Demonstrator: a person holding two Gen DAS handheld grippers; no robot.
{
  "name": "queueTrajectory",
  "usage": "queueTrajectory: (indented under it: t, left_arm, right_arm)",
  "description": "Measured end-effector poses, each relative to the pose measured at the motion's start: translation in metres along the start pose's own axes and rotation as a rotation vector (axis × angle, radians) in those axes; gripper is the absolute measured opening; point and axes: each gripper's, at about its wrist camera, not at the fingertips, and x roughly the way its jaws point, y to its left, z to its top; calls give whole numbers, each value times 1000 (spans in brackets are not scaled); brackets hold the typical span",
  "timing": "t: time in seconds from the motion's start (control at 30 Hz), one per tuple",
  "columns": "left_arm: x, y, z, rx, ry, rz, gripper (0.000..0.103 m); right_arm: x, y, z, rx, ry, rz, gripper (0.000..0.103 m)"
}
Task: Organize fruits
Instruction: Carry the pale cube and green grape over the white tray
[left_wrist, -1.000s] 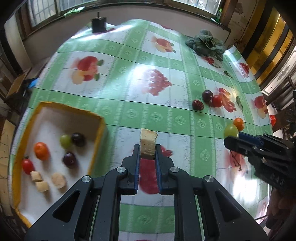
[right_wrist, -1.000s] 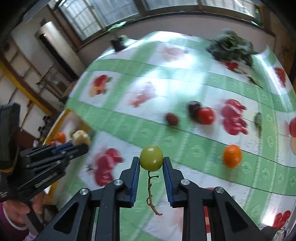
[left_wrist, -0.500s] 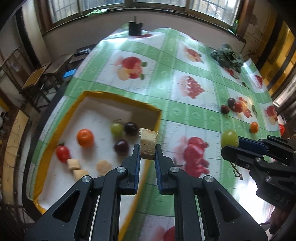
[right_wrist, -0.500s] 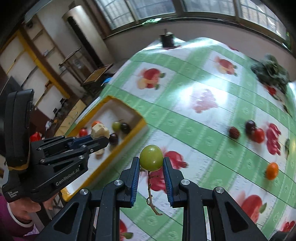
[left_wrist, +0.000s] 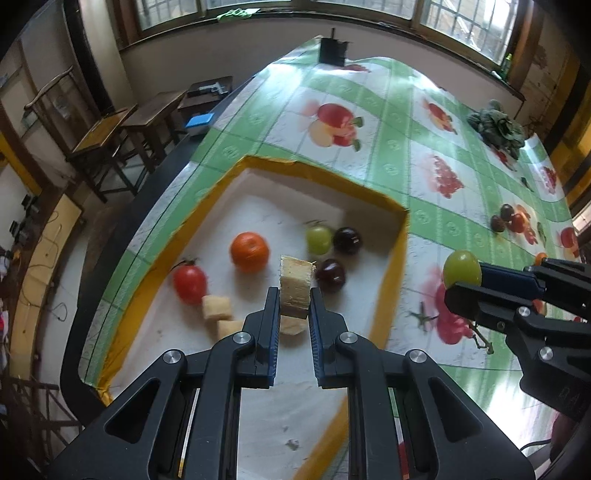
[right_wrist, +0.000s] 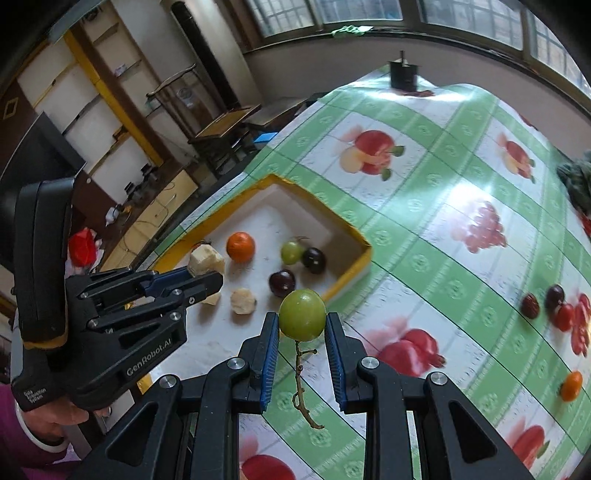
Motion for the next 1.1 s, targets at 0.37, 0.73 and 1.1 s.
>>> queueTrajectory:
  t: [0.37,0.73,1.1]
  left_arm:
    - [3,36,-11,-65,17,42,14]
    - [5,61,-24,-118,43,59,14]
    - [17,85,-33,-183,80,69,14]
  right_arm:
    - [39,28,24,-71,44,37,24]
    - [85,48,51,-125,94,72,24]
    - [130,54,54,-125,171,83,24]
